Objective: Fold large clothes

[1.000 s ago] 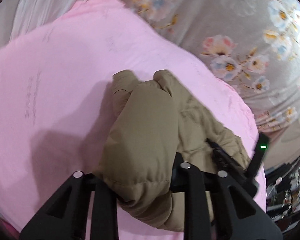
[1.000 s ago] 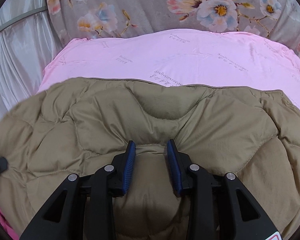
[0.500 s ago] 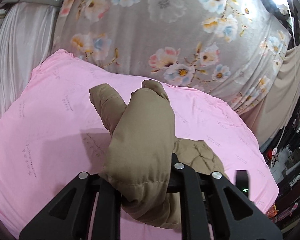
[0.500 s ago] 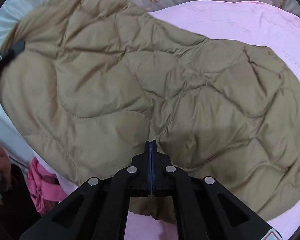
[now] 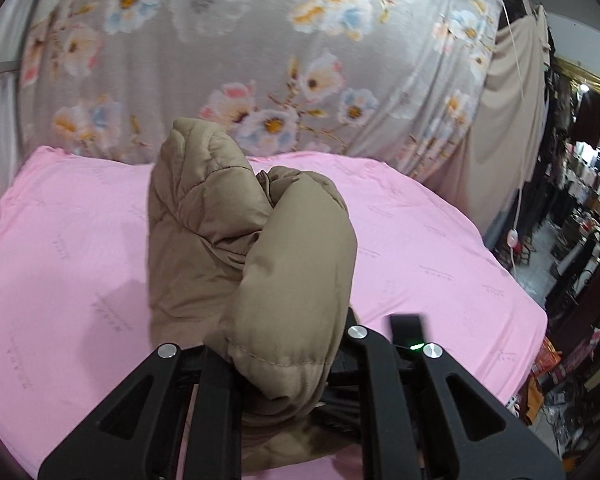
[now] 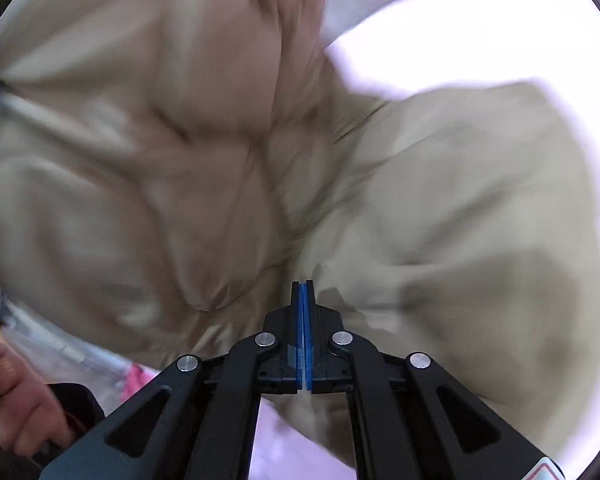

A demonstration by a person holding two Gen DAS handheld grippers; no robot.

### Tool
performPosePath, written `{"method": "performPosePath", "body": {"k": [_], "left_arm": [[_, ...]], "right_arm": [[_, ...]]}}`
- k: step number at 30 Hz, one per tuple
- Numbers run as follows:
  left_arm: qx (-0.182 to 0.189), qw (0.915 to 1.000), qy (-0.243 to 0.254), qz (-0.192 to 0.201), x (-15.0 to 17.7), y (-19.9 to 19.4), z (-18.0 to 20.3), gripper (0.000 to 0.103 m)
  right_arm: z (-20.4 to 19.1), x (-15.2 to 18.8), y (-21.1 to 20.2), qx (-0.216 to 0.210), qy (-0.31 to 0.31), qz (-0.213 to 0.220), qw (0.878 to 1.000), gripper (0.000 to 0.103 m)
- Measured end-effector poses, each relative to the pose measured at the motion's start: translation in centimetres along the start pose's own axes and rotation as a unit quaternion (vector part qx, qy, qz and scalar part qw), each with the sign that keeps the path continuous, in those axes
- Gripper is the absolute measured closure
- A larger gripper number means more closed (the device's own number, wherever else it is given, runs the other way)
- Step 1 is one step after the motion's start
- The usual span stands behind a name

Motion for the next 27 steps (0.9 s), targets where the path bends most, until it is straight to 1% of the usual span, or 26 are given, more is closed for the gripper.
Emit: {"method": "performPosePath", "body": {"k": [3,6,8,10,13,14,15,16,17,19,20,21,22,23,24,26,27], "left_arm": [[0.016,0.9991,0.007,-0.039,1.7,3.2,2.3,0.090],[0.020,0.9963,0.013,-0.082,4.2,6.2,3.9,0.090],[0.019,0.9935,0.012,-0.111,6.1,8.1,4.5,0.089],[0.015,0.9905,0.008,-0.136,8.1,9.7,4.8,0.088],[0.002,0.9881,0.008,-0.153,9.8,10.7,4.8,0.085],[0.003,0.9882,0.007,-0.153,10.1,10.5,4.8,0.084],[0.002,0.9883,0.008,-0.152,10.2,10.2,4.9,0.078],[0.009,0.9883,0.007,-0.152,10.1,9.6,5.1,0.068],[0.021,0.9881,0.004,-0.152,9.7,9.0,5.2,0.062],[0.045,0.9895,-0.010,-0.137,8.1,6.6,5.1,0.038],[0.051,0.9910,-0.016,-0.123,7.1,5.6,4.9,0.034],[0.057,0.9925,-0.024,-0.105,5.7,4.2,4.4,0.033],[0.060,0.9934,-0.033,-0.092,4.5,3.3,3.8,0.033],[0.058,0.9947,-0.045,-0.072,2.8,2.1,2.8,0.033],[0.048,0.9959,-0.053,-0.056,1.4,1.4,1.7,0.032],[-0.007,0.9978,-0.063,-0.019,-1.5,0.7,-1.0,0.032],[-0.039,0.9966,-0.072,-0.005,-2.9,0.7,-2.6,0.032]], "right_arm": [[3.4,0.6,-5.1,0.081,0.016,0.025,0.996,0.096],[5.6,1.4,-8.3,0.132,0.030,0.034,0.990,0.096],[7.2,1.5,-9.3,0.154,0.036,0.038,0.987,0.096],[7.7,1.7,-9.8,0.170,0.037,0.038,0.984,0.096],[7.5,1.4,-10.1,0.176,0.037,0.043,0.983,0.095],[8.0,1.0,-10.1,0.177,0.037,0.044,0.982,0.095],[8.1,0.8,-10.4,0.179,0.037,0.047,0.982,0.095],[8.2,0.3,-10.6,0.180,0.035,0.051,0.982,0.094],[8.2,-0.3,-11.3,0.183,0.030,0.057,0.981,0.093],[7.4,-1.8,-12.5,0.187,0.020,0.074,0.979,0.090],[7.0,-2.4,-13.1,0.185,0.015,0.085,0.979,0.086],[6.4,-3.9,-13.6,0.177,0.014,0.099,0.979,0.079],[5.9,-5.2,-14.0,0.166,0.016,0.111,0.980,0.074],[5.4,-6.6,-14.4,0.154,0.022,0.125,0.980,0.065],[4.8,-7.9,-14.6,0.144,0.025,0.135,0.980,0.059],[3.5,-10.8,-14.3,0.132,0.026,0.144,0.980,0.054],[3.0,-12.0,-13.9,0.128,0.030,0.146,0.981,0.051]]}}
Point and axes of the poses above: each gripper's, at about its wrist camera, not at the fingertips, and y roughly the way its jaws point, z to its right, x to its underside, the point moved 6 cm from there along y, roughly the way its jaws point, and after that the axes turned 11 degrees about -y, right-handed, at the moved point
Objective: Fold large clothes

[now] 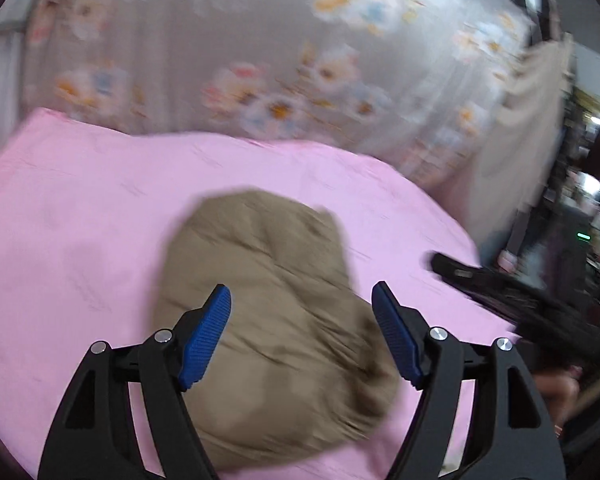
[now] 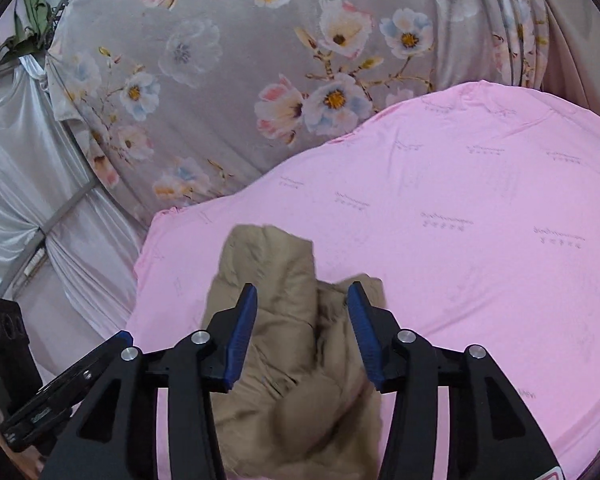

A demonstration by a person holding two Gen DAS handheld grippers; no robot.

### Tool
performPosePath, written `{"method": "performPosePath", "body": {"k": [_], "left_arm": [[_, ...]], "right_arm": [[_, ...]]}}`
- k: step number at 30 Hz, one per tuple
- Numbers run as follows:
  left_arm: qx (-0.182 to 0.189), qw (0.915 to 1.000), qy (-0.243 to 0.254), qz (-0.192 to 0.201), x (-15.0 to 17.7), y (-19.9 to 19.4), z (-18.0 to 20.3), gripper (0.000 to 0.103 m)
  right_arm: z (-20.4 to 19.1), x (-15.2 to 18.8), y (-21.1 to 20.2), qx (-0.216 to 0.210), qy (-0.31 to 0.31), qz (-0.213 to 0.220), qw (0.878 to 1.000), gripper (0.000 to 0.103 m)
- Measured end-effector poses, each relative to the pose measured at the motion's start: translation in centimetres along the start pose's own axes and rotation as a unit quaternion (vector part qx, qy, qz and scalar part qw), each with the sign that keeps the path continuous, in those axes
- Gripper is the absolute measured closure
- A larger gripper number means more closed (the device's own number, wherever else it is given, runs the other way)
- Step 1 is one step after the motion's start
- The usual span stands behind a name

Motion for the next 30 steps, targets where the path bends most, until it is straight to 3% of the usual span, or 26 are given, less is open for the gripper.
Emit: {"method": "performPosePath", "body": {"k": [4,6,10,15,16,17,18,20,25,30], "left_arm": [[-0.095,0.9945,-0.042,0.009,-4.5,2.6,-5.5,0.033],[-0.113,0.9920,-0.056,-0.003,-5.9,4.4,-7.5,0.033],[-0.128,0.9888,-0.072,-0.029,-7.1,7.3,-9.7,0.033],[-0.117,0.9869,-0.078,-0.080,-6.0,11.6,-9.8,0.033],[-0.116,0.9863,-0.078,-0.087,-5.5,12.3,-9.7,0.033],[-0.115,0.9858,-0.076,-0.096,-5.2,13.0,-9.6,0.033],[-0.112,0.9852,-0.073,-0.107,-4.8,14.0,-9.1,0.033],[-0.112,0.9841,-0.069,-0.120,-4.2,15.4,-8.5,0.033],[-0.125,0.9816,-0.049,-0.135,-2.8,18.7,-7.1,0.033],[-0.136,0.9792,-0.038,-0.145,-0.3,21.8,-6.6,0.031]], "right_arm": [[-1.5,-3.1,3.1,-0.019,0.056,-0.016,0.998,0.038],[-1.6,-4.0,5.1,-0.016,0.078,-0.035,0.996,0.036],[0.5,-2.5,9.1,0.028,0.119,-0.092,0.988,0.034],[1.4,1.7,13.1,0.001,0.163,-0.172,0.972,0.034],[1.1,2.1,13.6,0.005,0.151,-0.176,0.973,0.036],[0.9,2.2,13.9,0.012,0.136,-0.175,0.975,0.050],[0.8,2.5,14.2,0.024,0.118,-0.173,0.978,0.074],[1.2,2.7,13.5,0.032,0.113,-0.138,0.983,0.085],[3.7,5.2,11.4,0.078,0.087,-0.082,0.990,0.090],[7.3,8.3,12.8,0.095,0.094,-0.091,0.987,0.087]]}}
Point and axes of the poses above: each gripper's, at about its wrist camera, not at the fingertips, and y roughly the way its jaws point, z to its right, x to its underside, the point moved 6 cm from there along y, roughly the way its jaws point, and after that the axes turned 11 degrees about -y, right-handed, at the moved point
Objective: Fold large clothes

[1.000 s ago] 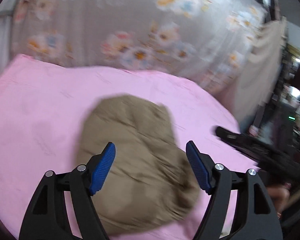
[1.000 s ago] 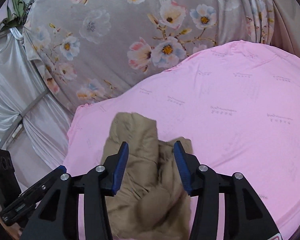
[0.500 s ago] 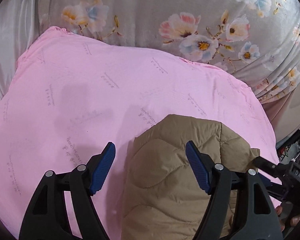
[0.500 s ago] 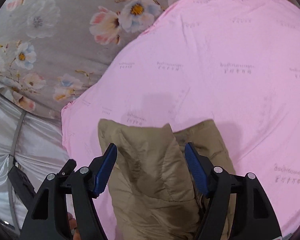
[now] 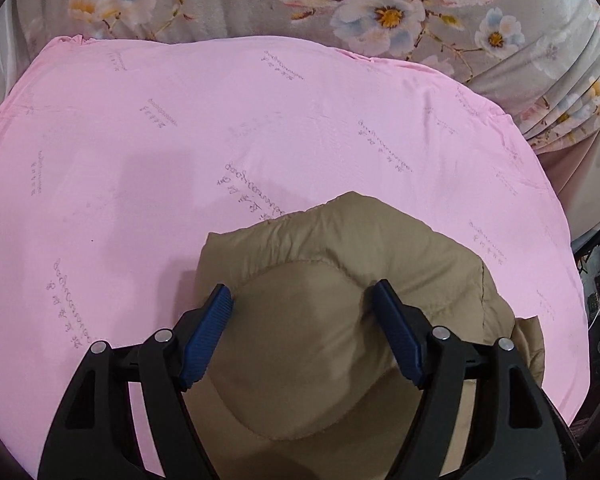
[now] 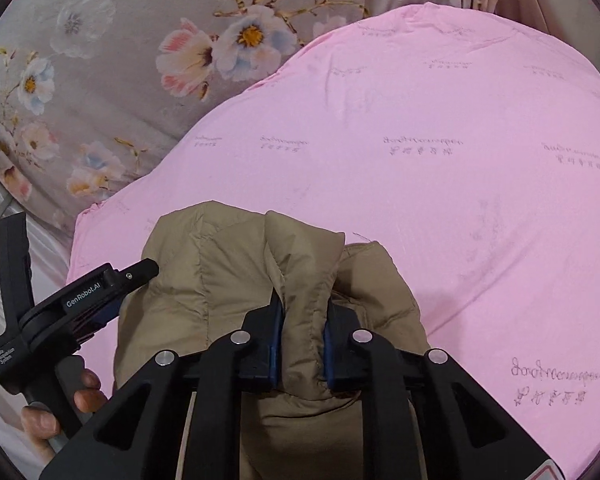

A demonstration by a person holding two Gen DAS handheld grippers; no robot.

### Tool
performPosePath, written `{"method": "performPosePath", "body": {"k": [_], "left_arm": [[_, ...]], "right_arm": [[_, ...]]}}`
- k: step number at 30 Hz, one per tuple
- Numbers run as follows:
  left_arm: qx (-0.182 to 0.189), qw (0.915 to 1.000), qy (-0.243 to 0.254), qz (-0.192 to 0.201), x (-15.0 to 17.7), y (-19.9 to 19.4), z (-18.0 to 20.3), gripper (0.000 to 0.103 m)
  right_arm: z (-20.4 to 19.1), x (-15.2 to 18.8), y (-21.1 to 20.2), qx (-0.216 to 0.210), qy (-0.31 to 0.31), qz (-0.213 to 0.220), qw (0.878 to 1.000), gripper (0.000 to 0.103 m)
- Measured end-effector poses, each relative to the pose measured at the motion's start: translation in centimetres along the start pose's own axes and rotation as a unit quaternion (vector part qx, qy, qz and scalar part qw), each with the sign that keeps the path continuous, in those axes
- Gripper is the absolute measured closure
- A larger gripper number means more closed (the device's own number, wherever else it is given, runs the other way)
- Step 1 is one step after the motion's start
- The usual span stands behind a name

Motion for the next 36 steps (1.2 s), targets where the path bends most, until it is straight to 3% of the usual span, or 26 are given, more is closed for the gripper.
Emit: {"method": "performPosePath", "body": {"k": [7,15,36], "left_arm": [[-0.046,0.9974,0.030,0.046,1.3,2.0,0.7,0.023],[-0.070,0.9938,0.045,0.074,1.8,3.3,0.8,0.018],[-0.099,0.9869,0.063,0.110,2.5,4.1,1.3,0.016]], "right_arm": [[0.8,1.1,2.2,-0.003,-0.026,0.011,1.000,0.080],[1.3,1.8,3.8,-0.011,-0.036,0.017,0.999,0.078],[1.7,2.6,4.4,-0.024,-0.029,0.043,0.998,0.078]]}}
Point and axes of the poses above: each gripper's, at about its wrist camera, not at the fingertips, and y roughly the way its jaws point, z to its right, x to its underside, the point moved 6 cm from there along y, roughly the way its jaws point, and after that the axes turned 11 degrees about -y, right-handed, at the moved point
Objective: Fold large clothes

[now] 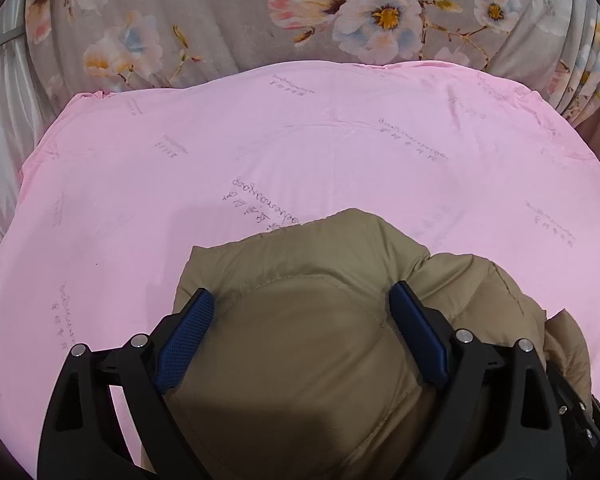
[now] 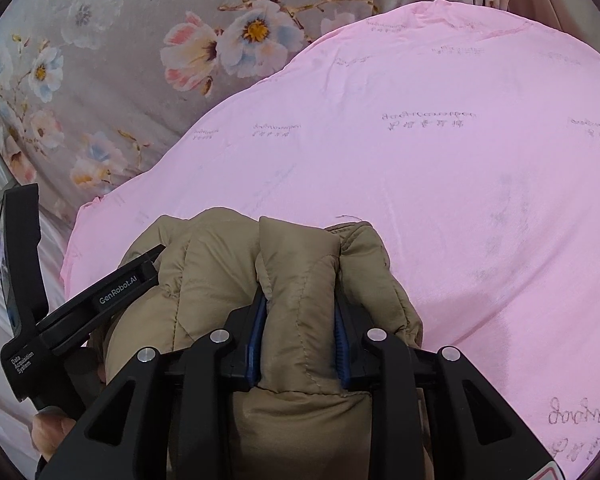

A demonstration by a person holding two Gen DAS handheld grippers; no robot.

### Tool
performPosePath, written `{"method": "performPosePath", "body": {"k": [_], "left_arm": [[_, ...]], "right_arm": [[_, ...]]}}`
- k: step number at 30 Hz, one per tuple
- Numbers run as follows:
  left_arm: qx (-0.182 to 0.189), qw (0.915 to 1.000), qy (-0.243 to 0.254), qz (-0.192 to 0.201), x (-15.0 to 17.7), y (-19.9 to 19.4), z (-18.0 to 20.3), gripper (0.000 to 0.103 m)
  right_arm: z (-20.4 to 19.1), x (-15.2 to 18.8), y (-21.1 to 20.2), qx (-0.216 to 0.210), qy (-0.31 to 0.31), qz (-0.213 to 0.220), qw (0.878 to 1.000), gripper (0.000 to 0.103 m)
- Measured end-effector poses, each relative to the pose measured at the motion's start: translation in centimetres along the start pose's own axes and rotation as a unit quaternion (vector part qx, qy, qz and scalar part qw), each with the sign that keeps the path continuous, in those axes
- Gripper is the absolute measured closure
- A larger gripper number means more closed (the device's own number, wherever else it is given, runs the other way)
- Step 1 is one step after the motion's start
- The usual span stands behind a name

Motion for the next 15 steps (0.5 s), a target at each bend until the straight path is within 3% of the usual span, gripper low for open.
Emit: {"method": "performPosePath", "body": {"k": [5,7,9,11,15], "left_arm": [[0.006,0.9999,-0.005,-0.009,-0.1,-0.1,-0.2,0.014],[0.018,0.9996,-0.006,-0.022,-0.1,-0.6,-0.6,0.014],[0.036,0.9988,-0.002,-0.033,0.1,-2.6,-1.4,0.014],[0.059,0.9978,-0.001,-0.031,0.7,-5.5,-2.3,0.014],[0.074,0.9965,0.022,-0.033,3.4,-10.7,-4.5,0.014]], "right_arm": [[0.2,-0.3,0.0,-0.018,0.005,-0.009,1.000,0.076],[0.3,-0.6,-1.1,-0.029,0.007,-0.031,0.999,0.075],[0.4,-0.8,-3.6,-0.051,0.011,-0.037,0.998,0.068],[0.5,-0.3,-6.7,-0.089,0.008,-0.048,0.995,0.068],[0.1,2.6,-11.2,-0.134,-0.036,-0.095,0.986,0.062]]}}
Point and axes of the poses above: each gripper's, at about its wrist camera, not at the fingertips, and y roughly the way its jaws point, z to its right, x to its underside, the point moved 6 cm from there along y, roughly the way its jaws point, and after that the axes turned 11 degrees about -y, right-handed, at the moved point
